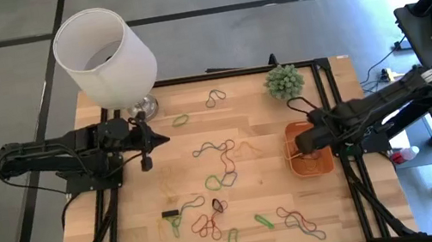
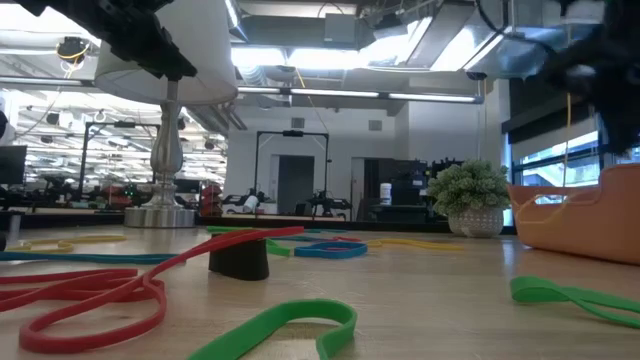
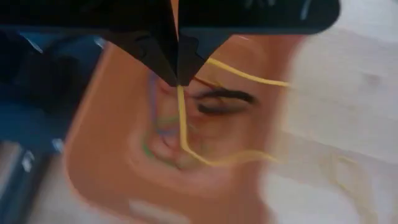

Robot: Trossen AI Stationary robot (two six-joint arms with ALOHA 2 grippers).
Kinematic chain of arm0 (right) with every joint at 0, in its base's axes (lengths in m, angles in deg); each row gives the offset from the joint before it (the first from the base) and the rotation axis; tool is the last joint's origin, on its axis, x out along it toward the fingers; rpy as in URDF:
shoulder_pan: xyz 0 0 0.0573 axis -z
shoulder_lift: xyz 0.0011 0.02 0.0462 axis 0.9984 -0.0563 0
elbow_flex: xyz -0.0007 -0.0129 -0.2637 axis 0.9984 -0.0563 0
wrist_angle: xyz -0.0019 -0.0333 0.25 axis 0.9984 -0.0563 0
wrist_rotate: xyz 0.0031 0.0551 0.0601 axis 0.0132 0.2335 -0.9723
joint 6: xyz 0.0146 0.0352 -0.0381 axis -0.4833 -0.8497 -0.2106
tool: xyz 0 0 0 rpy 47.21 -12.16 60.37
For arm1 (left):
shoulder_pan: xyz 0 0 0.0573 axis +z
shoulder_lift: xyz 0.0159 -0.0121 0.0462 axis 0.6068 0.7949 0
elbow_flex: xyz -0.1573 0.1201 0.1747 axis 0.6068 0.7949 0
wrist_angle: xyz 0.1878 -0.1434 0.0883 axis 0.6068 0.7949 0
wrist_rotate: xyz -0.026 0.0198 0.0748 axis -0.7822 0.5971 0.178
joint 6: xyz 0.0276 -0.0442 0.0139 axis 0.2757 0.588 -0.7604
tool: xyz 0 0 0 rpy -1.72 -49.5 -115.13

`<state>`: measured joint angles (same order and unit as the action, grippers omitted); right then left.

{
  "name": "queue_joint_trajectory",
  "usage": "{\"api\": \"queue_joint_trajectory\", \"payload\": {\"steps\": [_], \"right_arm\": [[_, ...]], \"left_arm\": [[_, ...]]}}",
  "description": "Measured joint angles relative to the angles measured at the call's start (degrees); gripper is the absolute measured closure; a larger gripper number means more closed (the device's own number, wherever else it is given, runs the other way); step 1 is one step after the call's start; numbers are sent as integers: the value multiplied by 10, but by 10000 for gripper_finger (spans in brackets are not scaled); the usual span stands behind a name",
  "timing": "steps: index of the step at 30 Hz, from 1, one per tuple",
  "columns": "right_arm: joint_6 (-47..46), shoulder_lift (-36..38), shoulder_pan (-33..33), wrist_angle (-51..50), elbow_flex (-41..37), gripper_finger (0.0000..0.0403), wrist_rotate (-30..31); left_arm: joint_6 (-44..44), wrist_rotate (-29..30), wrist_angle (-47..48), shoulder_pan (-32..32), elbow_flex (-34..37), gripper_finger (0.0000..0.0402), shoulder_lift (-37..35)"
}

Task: Pick and place rubber bands into bin
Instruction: Put the yellow rubber band into the orange bin

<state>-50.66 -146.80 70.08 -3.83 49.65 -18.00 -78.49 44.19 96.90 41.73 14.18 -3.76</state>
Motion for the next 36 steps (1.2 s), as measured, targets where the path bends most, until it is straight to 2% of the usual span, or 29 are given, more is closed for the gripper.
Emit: {"api": "queue_joint_trajectory", "payload": {"steps": [4,6,13,16,21,28,36], "right_arm": [[-21,16,1,-3,-50,403,-49],[-24,17,1,-5,-50,403,-65],[-23,21,1,-64,-14,403,-54],[-21,29,1,-61,-4,403,-31],[-20,30,1,15,-15,403,15],[-25,-27,4,162,-83,403,12],[-54,-93,20,183,-108,390,-15]], "left_arm": [[0,20,0,0,0,399,0],[0,32,-1,0,0,400,0],[0,61,-1,0,0,399,2],[-8,63,-1,0,0,400,1],[-12,75,-1,0,0,399,1],[-10,80,-1,0,0,400,1],[-10,77,-1,0,0,400,1]]}}
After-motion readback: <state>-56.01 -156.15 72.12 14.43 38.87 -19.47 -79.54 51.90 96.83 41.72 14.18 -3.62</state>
